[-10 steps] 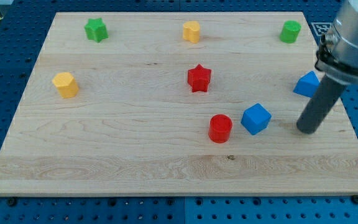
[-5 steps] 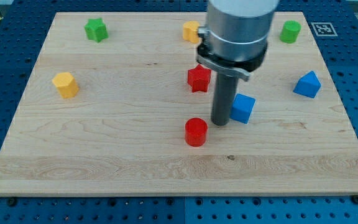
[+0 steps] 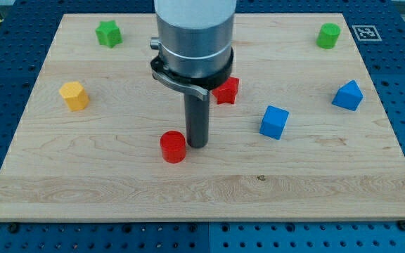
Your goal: Move the red circle diagonally to the red star
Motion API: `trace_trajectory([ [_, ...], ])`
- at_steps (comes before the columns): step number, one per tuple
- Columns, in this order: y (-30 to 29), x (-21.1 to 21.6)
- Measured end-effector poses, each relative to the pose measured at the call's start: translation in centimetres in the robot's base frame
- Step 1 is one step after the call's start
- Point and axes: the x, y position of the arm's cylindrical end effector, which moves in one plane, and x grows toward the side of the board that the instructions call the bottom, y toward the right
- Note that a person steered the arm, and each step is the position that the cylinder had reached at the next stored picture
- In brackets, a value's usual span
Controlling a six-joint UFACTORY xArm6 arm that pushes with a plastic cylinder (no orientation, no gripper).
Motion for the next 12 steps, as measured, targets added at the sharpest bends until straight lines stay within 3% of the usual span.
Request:
trace_trajectory([
  [2,-7.6,4.1],
  [3,-6.4,3.7],
  [4,-1.5,3.3],
  [5,0.2,6.0],
  [7,-9.2,6.5],
  [8,-10.7,5.5],
  [9,-7.1,5.0],
  [10,-5.2,7.5],
  [12,-9.5,8.8],
])
